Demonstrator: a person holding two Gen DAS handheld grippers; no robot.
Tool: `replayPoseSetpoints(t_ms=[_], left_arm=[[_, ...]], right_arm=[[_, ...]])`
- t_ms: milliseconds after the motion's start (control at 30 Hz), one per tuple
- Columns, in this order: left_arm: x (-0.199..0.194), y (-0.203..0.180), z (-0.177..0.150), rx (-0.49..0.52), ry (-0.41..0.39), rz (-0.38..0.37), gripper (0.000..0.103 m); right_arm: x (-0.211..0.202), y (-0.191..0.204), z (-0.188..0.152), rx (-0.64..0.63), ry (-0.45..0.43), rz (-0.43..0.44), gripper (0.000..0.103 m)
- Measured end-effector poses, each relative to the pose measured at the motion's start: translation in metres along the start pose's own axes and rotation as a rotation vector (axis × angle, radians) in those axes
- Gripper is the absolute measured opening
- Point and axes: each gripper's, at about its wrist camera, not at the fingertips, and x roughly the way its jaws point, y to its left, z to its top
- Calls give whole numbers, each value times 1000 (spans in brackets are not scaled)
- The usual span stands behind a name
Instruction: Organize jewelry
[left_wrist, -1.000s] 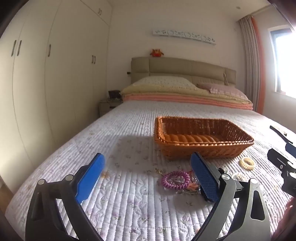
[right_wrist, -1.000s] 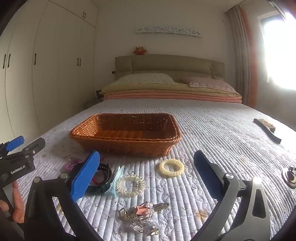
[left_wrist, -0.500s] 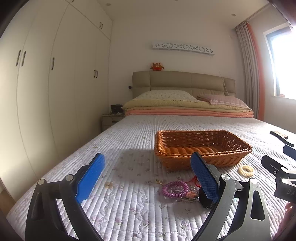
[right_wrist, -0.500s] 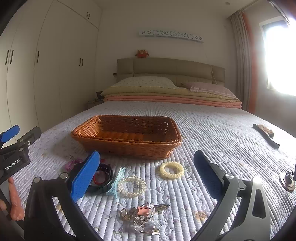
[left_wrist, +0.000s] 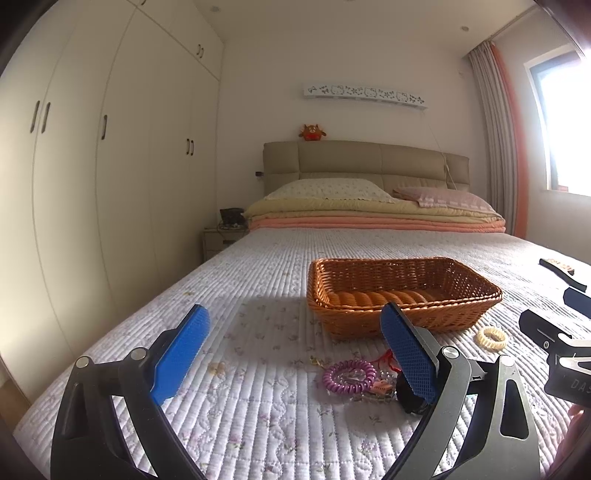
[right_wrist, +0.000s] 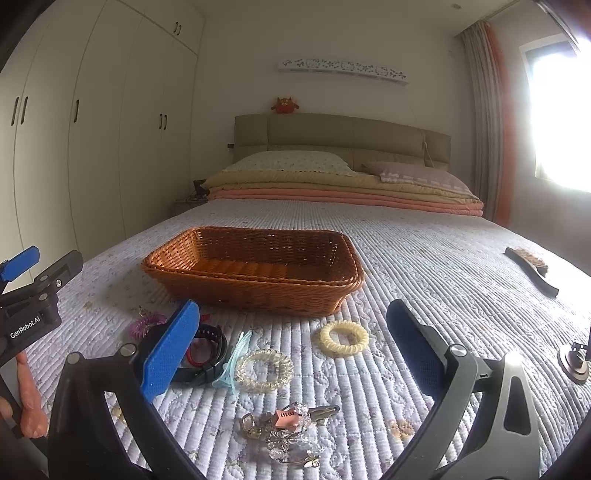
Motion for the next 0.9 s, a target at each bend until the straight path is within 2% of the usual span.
replayPoseSetpoints(t_ms=[900], left_arm=[[2,0,-2,-2,6,-1,92]], right_arm=[[1,2,-1,-4,3,5,97]])
